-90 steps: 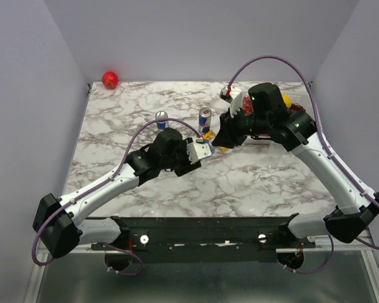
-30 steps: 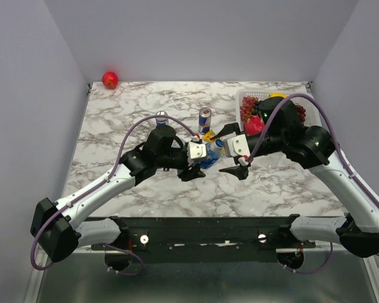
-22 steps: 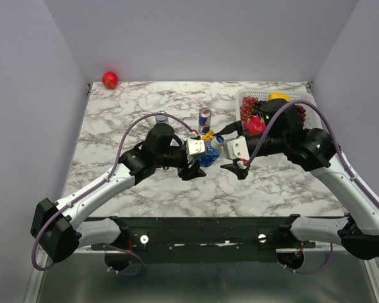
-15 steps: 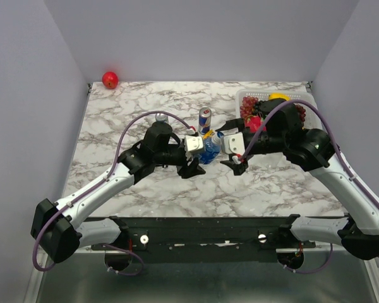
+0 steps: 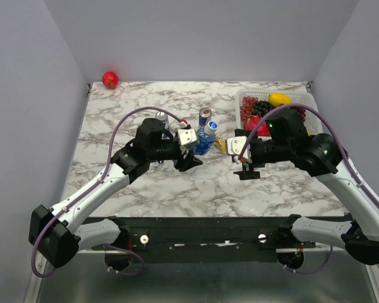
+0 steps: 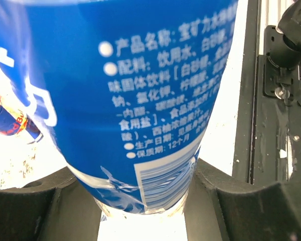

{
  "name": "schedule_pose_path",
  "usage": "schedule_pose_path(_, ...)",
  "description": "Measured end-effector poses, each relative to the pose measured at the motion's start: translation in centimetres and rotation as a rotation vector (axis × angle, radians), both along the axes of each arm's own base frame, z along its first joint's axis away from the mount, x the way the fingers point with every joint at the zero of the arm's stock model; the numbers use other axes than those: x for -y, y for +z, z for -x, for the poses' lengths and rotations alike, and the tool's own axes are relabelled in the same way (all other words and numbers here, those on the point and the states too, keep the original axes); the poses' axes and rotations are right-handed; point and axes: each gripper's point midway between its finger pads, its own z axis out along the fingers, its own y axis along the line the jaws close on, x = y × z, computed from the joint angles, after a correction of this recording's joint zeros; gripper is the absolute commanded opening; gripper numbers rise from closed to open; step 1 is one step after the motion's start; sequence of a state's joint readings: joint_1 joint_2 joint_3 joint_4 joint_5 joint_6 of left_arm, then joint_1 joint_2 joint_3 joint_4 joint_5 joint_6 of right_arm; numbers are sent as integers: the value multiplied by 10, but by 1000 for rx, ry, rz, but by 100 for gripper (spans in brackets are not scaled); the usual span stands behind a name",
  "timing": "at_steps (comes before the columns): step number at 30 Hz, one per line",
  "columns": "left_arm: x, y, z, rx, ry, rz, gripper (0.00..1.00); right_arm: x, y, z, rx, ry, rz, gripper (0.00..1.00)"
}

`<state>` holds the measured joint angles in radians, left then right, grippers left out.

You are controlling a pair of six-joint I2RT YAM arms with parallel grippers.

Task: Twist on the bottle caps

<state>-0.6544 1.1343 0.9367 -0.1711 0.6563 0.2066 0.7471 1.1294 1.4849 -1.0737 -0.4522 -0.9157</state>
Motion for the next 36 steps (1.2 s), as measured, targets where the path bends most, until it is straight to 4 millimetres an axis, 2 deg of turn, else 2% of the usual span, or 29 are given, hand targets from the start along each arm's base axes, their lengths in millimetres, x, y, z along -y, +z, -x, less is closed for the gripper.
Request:
schedule_pose_path(4, -4, -7, 1, 46, -27, -44, 0, 10, 3, 5, -29, -53, -2, 96)
schedule_pose_path(6, -6, -15, 5, 68, -52, -84, 0, 7, 21, 3, -19, -74, -46, 99)
schedule_pose_path(10, -10, -33, 20, 103, -133, -168, 0, -8, 62, 0, 41, -45, -174, 100)
schedule_pose_path(13, -10, -39, 26, 110, -165, -196, 0, -20, 74, 5, 65, 30, -235, 99)
schedule_pose_path(23, -7, -32, 25, 142, -181, -201, 0, -46, 54, 9, 29, 194, -217, 99)
schedule_pose_path(36, -4, -23, 18, 120, -138, -156, 0, -38, 39, 18, 45, 239, -171, 99)
